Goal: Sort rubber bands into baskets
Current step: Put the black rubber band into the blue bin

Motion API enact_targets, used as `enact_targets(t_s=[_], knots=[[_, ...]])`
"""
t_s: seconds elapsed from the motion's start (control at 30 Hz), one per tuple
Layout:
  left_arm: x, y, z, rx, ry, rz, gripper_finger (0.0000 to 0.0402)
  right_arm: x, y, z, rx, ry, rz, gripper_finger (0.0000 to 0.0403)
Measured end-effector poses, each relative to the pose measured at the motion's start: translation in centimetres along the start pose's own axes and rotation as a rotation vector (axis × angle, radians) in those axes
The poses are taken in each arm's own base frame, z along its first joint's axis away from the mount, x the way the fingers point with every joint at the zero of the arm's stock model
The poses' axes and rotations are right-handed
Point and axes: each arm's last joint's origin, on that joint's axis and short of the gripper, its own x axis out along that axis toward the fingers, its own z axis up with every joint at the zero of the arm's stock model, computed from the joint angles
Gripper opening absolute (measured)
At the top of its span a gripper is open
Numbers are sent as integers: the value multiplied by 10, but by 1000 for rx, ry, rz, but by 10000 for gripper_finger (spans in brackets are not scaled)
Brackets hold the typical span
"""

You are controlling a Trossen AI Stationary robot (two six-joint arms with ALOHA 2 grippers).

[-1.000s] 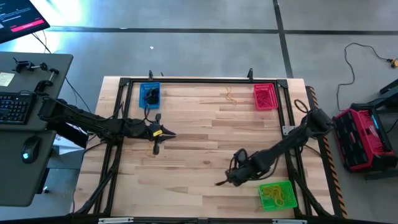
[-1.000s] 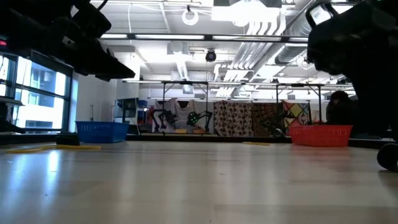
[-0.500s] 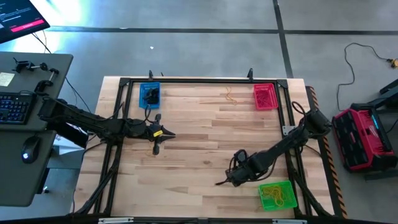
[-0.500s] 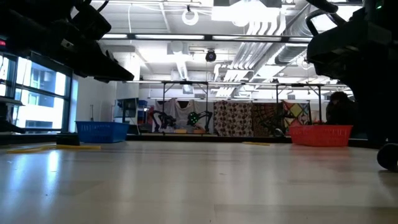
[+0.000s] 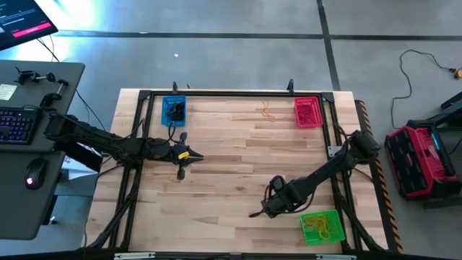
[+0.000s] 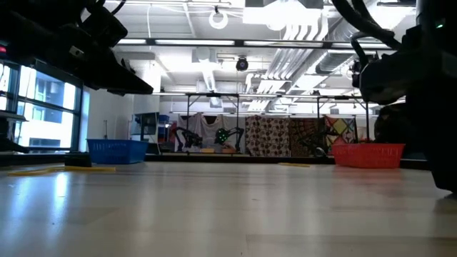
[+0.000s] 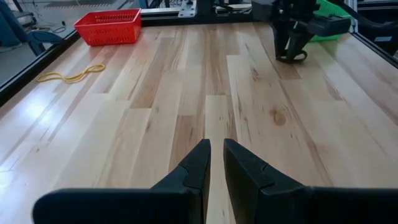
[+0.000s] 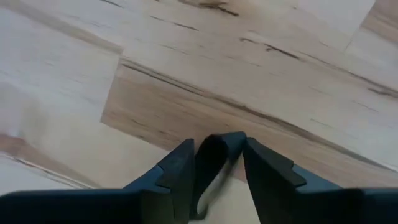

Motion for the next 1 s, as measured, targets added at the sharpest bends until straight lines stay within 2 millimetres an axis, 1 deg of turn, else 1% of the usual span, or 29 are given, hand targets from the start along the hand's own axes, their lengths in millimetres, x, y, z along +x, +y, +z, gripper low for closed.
enact_targets(t_s=[0.1,0.17,0.27,0.3,0.4,0.53,0.67,0.77,0.87,0.93,1.0], knots=[[0,0,0,0,1,0,35,-3,0,0,-11,6,7,103],[0,0,0,0,2,0,35,-7,-1,0,-32,20,19,75],[0,0,0,0,4,0,35,-15,-2,0,-63,29,39,21],[0,0,0,0,4,0,35,-18,-3,0,-71,29,48,11],[0,0,-1,1,8,0,35,-35,-6,-2,-101,27,65,11],[0,0,-3,4,26,0,35,-73,-10,-10,-159,16,34,2],[0,0,-3,5,30,0,35,-117,-17,-28,-230,11,-13,3],[0,0,-3,5,29,0,35,-141,-21,-46,-284,17,0,1],[0,0,-3,5,29,0,35,-152,-27,-64,-311,22,5,1],[0,0,-3,6,29,0,35,-153,-33,-76,-338,25,0,1],[0,0,-3,6,29,0,35,-149,-40,-86,-341,27,-26,1]])
